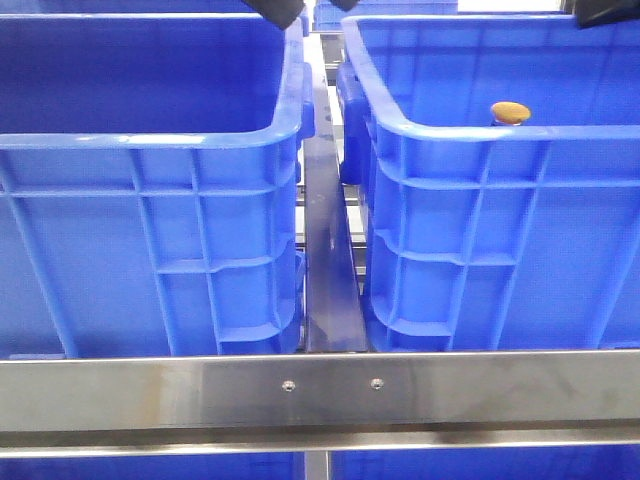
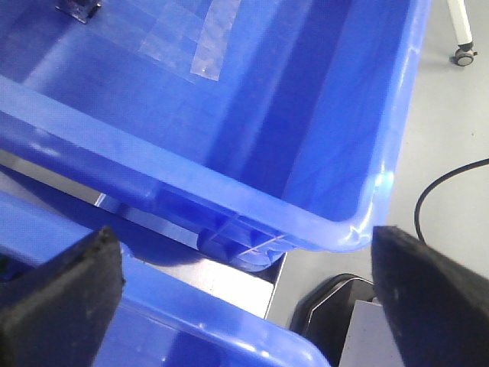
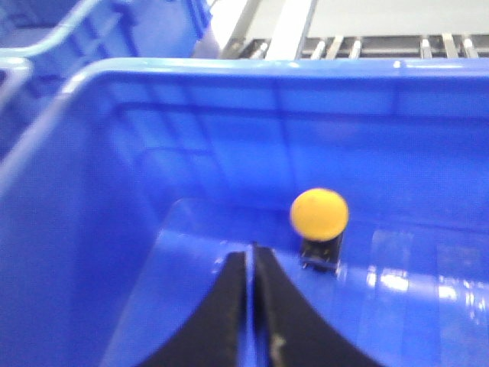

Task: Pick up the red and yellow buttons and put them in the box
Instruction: 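Raise the right gripper and move the left gripper over the button bin, then lower the left gripper and grasp a red button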

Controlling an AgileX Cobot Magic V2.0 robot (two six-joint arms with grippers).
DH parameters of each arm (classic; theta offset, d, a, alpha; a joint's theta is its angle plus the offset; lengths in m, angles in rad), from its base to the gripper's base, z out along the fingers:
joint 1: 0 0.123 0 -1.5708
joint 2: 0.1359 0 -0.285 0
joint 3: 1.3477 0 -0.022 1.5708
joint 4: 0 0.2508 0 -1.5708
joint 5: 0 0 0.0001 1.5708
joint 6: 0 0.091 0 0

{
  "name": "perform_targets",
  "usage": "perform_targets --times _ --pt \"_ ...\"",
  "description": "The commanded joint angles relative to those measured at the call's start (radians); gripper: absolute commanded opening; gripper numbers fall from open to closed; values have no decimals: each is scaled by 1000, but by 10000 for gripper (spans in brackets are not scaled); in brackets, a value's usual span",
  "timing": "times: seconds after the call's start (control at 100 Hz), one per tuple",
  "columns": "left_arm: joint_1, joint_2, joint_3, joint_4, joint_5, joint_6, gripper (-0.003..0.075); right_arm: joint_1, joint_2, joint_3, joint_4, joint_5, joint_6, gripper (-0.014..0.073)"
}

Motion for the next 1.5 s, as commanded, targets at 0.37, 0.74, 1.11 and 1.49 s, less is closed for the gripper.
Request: perform_targets --times 0.37,0.74,1.11,1.49 --pt "-2 -46 -30 161 -107 -179 620 -8 -389 241 34 59 -10 -69" --pt "-1 -46 -30 582 -205 -852 619 -8 -395 247 34 61 -10 -69" --pt "40 4 -31 793 -181 -1292 617 -8 -395 247 34 61 -10 -69" --pt "148 124 -67 620 -183 -1291 617 -8 -395 247 34 61 -10 -69"
